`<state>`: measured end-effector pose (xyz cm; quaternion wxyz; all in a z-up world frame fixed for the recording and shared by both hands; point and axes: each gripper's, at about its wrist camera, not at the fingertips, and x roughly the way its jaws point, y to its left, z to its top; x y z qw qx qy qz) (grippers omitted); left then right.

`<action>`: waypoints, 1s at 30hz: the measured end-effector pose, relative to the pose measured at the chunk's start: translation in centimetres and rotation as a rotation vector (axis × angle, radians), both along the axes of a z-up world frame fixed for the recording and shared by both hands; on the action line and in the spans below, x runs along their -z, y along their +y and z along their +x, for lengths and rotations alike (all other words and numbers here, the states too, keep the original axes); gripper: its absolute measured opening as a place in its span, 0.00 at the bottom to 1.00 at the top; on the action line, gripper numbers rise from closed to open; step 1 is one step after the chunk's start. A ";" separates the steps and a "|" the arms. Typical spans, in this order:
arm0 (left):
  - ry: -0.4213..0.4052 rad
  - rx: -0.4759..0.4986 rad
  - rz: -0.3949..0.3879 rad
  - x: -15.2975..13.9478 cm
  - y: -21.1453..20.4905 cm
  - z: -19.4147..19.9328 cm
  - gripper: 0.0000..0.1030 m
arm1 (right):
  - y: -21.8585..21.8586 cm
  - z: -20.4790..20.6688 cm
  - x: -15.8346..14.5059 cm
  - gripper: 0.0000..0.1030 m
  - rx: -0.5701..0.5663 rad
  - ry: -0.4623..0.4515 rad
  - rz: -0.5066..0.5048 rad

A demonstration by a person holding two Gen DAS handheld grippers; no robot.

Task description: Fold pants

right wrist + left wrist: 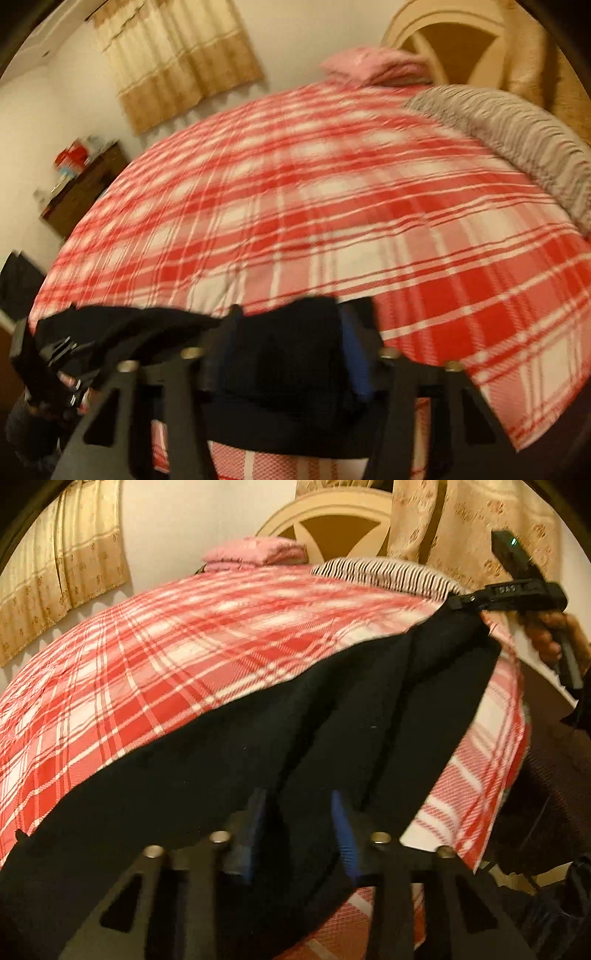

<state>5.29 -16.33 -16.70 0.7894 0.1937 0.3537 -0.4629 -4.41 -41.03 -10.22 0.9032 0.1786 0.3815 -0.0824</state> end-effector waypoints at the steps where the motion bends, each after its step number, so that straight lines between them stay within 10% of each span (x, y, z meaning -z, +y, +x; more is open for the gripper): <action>1: -0.005 0.001 0.005 0.1 -0.1 -0.1 0.24 | 0.1 0.3 0.2 0.13 -0.019 0.010 -0.013; 4: -0.012 -0.010 0.020 0.2 -0.2 0.0 0.02 | 0.5 0.6 -0.2 0.11 -0.065 -0.006 -0.027; 13: 0.062 0.004 -0.015 0.4 0.8 -0.1 0.02 | 3.9 -0.3 -6.5 0.11 -0.186 -0.286 -0.306; 15: 0.078 0.012 -0.027 0.7 1.1 -0.2 0.02 | 5.4 -2.3 -5.8 0.17 -0.316 -0.318 -0.415; 17: 0.104 0.017 -0.043 0.7 1.4 -0.1 0.02 | 5.7 -3.3 -3.8 0.46 -0.337 -0.228 -0.498; 21: 0.113 0.040 -0.036 0.4 1.5 -0.7 0.02 | 2.3 -5.7 -0.8 0.48 -0.210 -0.099 -0.391; 30: -0.044 0.060 0.004 -0.9 -0.4 -3.1 0.03 | 1.5 -7.8 -2.6 0.48 -0.041 -0.174 -0.233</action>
